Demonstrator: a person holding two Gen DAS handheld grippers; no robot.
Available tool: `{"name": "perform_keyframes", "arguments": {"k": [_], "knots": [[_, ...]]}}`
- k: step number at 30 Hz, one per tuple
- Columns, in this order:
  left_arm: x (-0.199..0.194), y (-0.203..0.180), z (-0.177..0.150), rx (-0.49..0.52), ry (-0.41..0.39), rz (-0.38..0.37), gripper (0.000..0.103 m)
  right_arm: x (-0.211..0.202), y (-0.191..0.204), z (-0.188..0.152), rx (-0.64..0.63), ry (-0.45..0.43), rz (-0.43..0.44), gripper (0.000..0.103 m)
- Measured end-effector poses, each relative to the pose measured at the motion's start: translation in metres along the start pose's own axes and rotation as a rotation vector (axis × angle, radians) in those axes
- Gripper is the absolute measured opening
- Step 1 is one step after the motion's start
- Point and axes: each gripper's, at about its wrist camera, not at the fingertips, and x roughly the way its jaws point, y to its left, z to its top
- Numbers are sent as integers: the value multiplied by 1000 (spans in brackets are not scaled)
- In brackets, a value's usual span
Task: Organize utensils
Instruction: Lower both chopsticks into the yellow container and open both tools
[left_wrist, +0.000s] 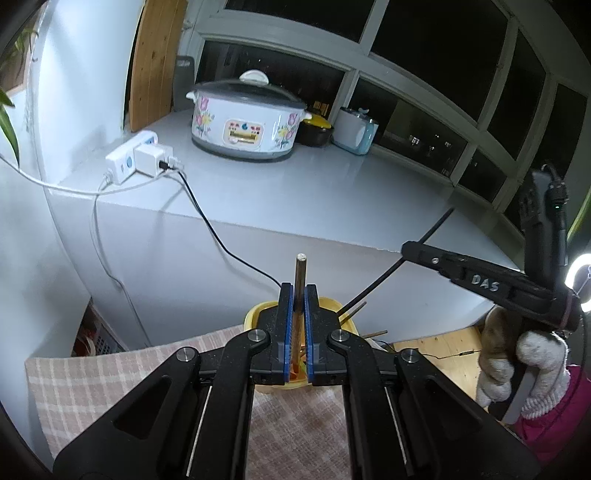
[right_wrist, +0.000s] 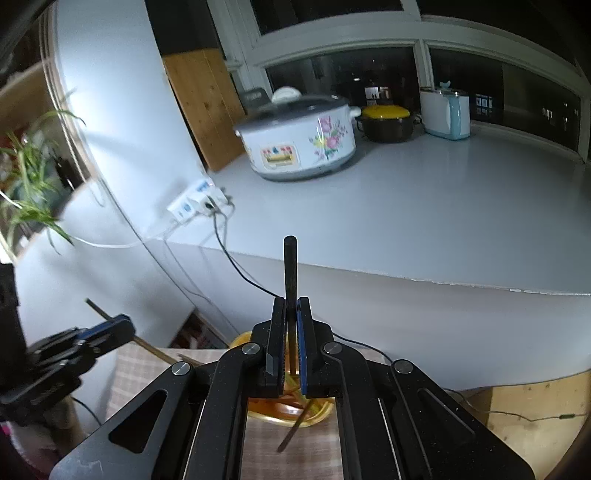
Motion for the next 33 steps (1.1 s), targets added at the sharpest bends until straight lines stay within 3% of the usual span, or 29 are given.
{"name": "perform_keyframes", "arguments": {"k": [13, 33], "knots": [[30, 0, -19, -7, 78, 6, 3, 52, -6, -14, -25, 151, -14, 4], [55, 4, -44, -10, 170, 14, 3, 88, 1, -25, -66, 282, -14, 4]]}}
